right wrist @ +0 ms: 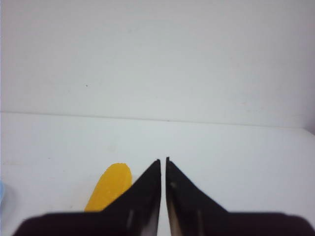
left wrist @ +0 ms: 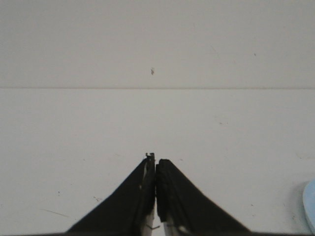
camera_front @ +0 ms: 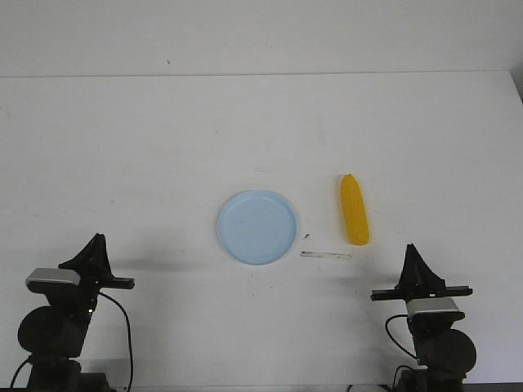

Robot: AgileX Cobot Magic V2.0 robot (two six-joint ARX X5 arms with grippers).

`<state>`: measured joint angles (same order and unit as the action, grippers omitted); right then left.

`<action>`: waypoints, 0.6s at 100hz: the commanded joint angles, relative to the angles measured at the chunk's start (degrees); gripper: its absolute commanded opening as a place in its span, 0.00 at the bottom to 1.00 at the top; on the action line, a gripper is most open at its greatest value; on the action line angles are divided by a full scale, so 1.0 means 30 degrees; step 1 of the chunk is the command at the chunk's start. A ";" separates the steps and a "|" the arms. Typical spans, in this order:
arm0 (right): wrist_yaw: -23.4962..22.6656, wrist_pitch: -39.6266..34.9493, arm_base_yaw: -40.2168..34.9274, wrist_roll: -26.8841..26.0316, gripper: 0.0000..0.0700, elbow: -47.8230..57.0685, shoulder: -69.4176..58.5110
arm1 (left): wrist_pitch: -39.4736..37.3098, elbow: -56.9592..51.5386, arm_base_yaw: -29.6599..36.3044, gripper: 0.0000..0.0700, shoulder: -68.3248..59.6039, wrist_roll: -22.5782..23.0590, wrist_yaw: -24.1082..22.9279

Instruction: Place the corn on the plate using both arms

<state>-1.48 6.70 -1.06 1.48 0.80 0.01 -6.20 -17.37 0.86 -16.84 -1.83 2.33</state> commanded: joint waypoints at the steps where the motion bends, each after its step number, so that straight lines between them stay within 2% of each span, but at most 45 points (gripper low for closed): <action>1: 0.0007 0.0175 -0.0015 -0.0036 0.02 -0.0022 -0.0022 | 0.0124 -0.0131 -0.0036 0.00 0.0466 0.0248 -0.0175; 60: 0.0000 0.0175 -0.0015 -0.0036 0.02 -0.0022 -0.0022 | 0.0066 -0.0146 -0.0036 0.00 0.2608 0.0255 -0.0175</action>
<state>-1.48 6.70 -1.06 1.48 0.80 0.03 -5.19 -17.37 0.86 -9.21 -1.83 1.80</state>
